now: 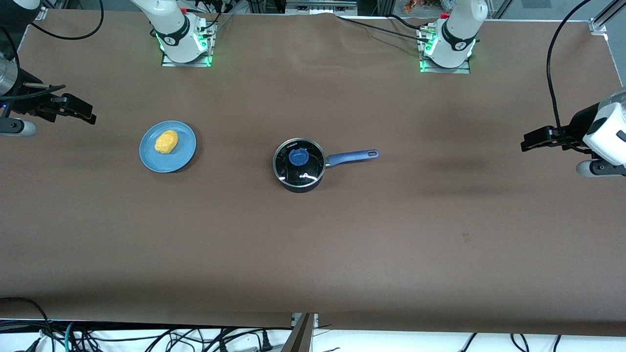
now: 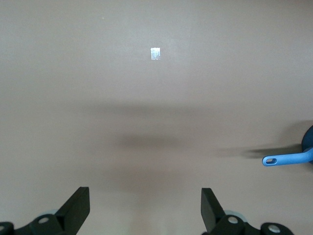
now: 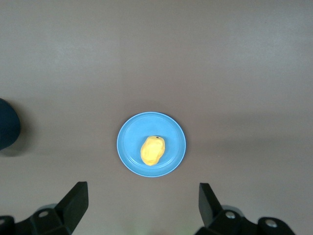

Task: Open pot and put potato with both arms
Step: 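Move the left gripper toward the glass lid on the black pot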

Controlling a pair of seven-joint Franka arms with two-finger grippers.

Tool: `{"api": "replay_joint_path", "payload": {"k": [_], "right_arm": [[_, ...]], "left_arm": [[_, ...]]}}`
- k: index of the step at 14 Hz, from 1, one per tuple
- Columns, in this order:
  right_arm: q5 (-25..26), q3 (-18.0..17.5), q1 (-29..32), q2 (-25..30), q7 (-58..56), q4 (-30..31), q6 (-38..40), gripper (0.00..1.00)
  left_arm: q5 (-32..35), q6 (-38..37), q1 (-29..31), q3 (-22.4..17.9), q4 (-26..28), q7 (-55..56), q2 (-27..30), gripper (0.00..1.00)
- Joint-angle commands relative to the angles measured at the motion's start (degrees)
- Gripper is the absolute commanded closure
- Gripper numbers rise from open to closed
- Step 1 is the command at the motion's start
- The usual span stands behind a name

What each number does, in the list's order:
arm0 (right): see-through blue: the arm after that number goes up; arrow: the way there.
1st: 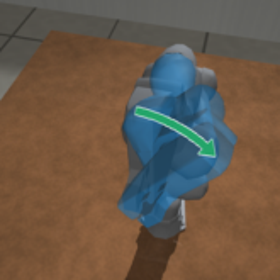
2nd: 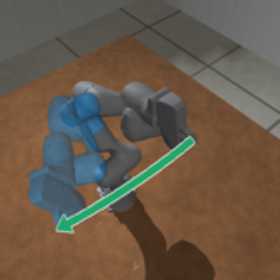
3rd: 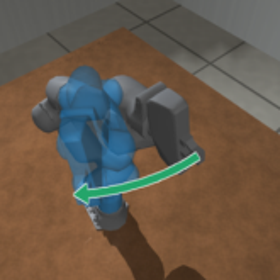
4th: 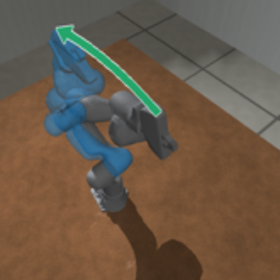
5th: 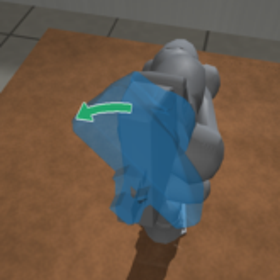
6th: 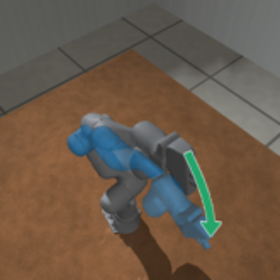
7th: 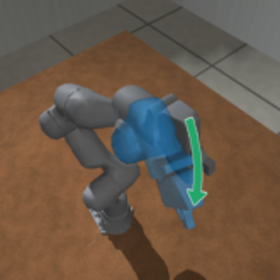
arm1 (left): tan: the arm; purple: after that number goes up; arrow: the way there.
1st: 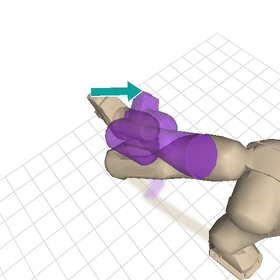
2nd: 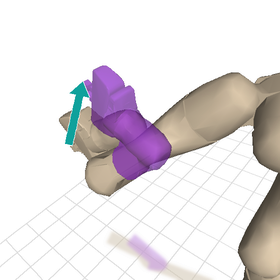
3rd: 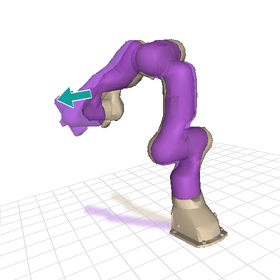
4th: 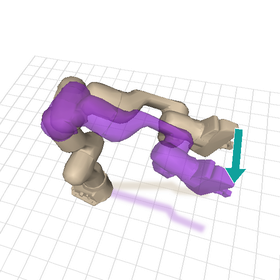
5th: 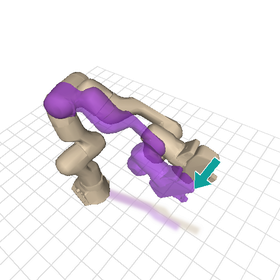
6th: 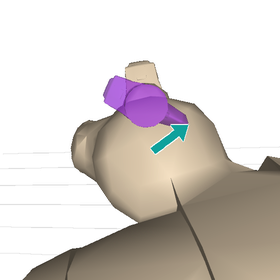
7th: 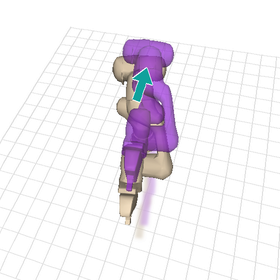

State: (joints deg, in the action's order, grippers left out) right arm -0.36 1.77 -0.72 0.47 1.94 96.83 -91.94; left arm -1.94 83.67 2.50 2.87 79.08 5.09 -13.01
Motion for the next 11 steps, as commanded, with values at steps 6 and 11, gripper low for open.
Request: {"api": "replay_joint_path", "payload": {"k": [6, 11], "right_arm": [[0.45, -0.8, 0.81, 1.11, 0.61, 0.9, 0.27, 0.0], [0.36, -0.8, 0.81, 1.11, 0.61, 0.9, 0.36, 0.0]], "left_arm": [[-0.08, 0.09, -1.7, -0.14, 0.81, 1.32, 0.36, 0.0], [-2.37, 5.52, -14.68, -0.14, 0.72, 18.77, -3.33, 0.0]]}}
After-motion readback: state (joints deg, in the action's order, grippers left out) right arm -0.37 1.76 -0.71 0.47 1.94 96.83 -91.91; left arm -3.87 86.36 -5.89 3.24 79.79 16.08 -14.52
